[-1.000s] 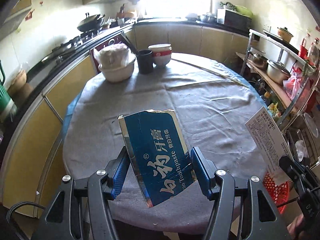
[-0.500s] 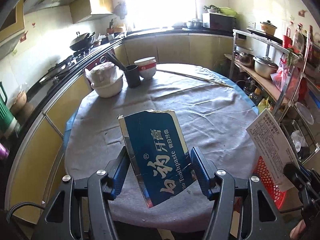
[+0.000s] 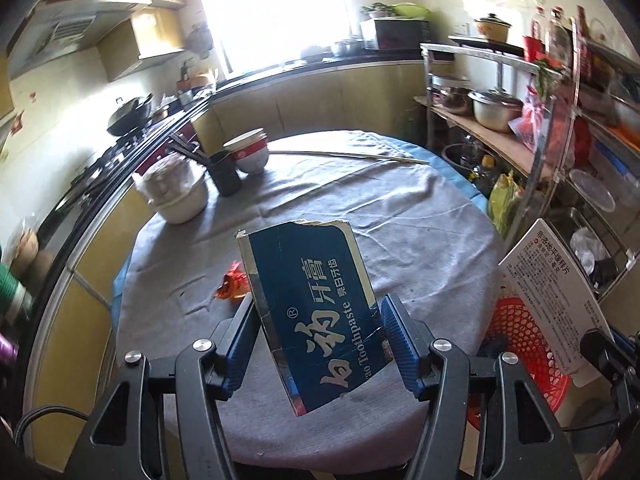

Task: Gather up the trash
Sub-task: 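Carry the toothpaste box and white medicine box over the red basket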

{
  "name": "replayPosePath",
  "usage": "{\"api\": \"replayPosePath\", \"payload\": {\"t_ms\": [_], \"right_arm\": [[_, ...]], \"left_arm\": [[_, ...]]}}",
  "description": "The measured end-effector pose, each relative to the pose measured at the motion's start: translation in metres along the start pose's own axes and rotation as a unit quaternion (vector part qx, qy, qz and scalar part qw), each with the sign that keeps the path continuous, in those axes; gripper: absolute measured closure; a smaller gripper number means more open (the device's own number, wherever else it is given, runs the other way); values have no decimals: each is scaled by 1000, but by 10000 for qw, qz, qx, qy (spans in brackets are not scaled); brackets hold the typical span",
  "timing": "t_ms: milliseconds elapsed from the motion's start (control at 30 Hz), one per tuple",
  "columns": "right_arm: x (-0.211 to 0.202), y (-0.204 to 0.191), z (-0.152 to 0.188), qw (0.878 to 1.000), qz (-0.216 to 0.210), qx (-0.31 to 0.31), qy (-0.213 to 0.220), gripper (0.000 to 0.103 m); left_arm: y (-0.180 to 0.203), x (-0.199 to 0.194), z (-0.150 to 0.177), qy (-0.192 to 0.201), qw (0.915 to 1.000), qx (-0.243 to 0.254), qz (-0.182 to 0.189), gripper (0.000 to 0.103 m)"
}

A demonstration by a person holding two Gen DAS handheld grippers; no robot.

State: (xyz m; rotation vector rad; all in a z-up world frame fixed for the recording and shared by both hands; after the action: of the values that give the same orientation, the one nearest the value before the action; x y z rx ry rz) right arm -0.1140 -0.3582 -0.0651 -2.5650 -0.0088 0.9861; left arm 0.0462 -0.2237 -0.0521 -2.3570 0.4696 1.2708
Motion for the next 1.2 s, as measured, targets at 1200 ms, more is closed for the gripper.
{"api": "replayPosePath", "payload": {"t_ms": [1200], "right_arm": [[-18, 122, 15, 9932, 523, 1037, -29, 86]], "left_arm": [[148, 30, -21, -200, 9889, 1427, 366, 40]]}}
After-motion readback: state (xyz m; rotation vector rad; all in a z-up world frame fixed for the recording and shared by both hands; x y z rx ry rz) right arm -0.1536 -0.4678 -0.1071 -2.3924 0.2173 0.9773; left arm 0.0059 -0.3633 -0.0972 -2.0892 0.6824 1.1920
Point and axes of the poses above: each gripper's, at about its wrist camera, not at the fingertips, and x roughly the way its jaws point, y to its right, z to its underside, the point moved 10 cm from there along x, roughly the way its jaws point, and after that the axes turned 14 degrees about -y, right-handed, at the moved point
